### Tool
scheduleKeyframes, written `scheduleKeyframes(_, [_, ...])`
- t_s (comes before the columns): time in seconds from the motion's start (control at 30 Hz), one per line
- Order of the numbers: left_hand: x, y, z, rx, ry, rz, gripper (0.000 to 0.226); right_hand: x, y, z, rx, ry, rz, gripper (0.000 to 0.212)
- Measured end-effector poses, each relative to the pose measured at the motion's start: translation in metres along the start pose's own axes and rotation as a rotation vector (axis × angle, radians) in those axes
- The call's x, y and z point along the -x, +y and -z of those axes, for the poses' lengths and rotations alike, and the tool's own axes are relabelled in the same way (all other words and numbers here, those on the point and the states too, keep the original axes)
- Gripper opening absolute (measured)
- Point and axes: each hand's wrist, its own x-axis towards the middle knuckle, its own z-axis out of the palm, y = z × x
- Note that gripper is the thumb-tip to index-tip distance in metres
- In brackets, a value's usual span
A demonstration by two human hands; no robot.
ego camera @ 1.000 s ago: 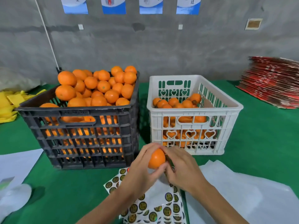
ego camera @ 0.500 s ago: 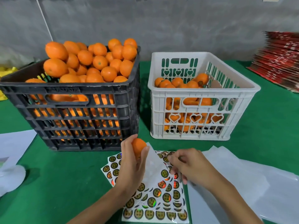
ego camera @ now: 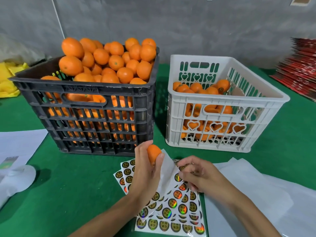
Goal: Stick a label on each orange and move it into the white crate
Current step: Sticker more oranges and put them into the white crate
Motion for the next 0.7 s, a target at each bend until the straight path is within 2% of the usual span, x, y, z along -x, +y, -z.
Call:
scheduleKeyframes(0.1, [-0.0008, -0.0014, -0.0005, -0.011, 0.000, -0.007, 0.041, 0.0030, 0.0005, 0.0033, 0.049, -0.096, 0.068, 0.038])
scheduleKeyframes(0.3, [-0.0006, -0.0058, -0.0006, -0.027, -0.007, -0.005, 0.044, 0.0020, 0.0051, 0.0004, 0.052, -0.117, -0.024, 0.034])
scheduleKeyframes(0.7, [-0.0012, -0.0059, -0.0014, -0.032, -0.002, -0.008, 0.045, -0.0032, 0.0098, 0.0008, 0.087, -0.051, -0.012, 0.029])
